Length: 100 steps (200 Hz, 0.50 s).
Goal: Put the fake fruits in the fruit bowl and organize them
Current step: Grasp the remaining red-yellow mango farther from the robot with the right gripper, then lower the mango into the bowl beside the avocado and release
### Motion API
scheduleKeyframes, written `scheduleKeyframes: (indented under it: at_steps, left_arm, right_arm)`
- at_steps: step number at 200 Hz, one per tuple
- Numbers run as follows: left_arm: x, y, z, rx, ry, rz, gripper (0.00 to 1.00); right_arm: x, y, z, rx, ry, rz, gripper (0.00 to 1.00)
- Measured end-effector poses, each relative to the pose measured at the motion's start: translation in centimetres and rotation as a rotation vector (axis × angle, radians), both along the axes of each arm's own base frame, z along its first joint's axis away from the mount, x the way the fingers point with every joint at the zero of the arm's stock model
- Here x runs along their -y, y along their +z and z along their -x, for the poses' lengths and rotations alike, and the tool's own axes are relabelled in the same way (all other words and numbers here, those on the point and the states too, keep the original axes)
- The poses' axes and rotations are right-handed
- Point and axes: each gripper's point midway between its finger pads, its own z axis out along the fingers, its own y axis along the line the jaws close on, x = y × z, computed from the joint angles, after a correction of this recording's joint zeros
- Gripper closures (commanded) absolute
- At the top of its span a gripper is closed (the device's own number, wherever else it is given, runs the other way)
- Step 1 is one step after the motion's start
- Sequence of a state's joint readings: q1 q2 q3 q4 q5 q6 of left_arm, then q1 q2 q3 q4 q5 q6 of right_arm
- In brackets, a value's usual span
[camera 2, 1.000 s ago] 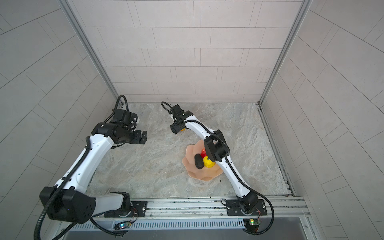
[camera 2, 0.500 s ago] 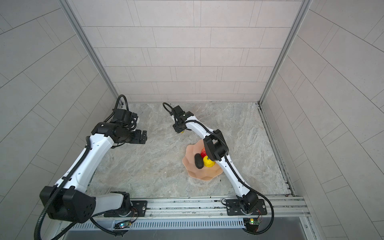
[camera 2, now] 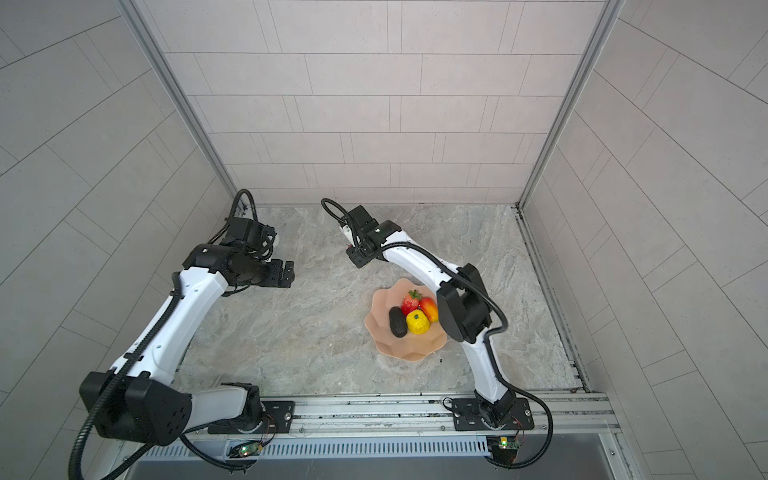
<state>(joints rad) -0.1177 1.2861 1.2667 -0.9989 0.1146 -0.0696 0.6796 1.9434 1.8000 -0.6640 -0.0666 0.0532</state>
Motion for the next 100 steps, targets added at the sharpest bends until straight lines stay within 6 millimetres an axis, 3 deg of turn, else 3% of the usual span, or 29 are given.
scheduleKeyframes:
  at_steps: [16, 35, 62, 100]
  left_arm:
    - [0.0, 0.1, 0.0, 0.004, -0.001, 0.002, 0.0]
    - [0.0, 0.2, 0.1, 0.007, -0.001, 0.003, 0.0]
    - [0.0, 0.2, 0.1, 0.007, -0.001, 0.002, 0.0]
    - [0.0, 0.2, 0.1, 0.007, -0.001, 0.002, 0.0]
  right_arm:
    - [1.9, 2.7, 2.5, 0.04, -0.024, -0.05, 1.0]
    - [4.1, 3.8, 5.2, 0.063, -0.062, -0.081, 1.0]
    - [6.7, 2.1, 9.0, 0.033, -0.112, -0.073, 1.0]
    - [8.1, -1.0, 13.8, -0.015, -0.15, -0.061, 1.0]
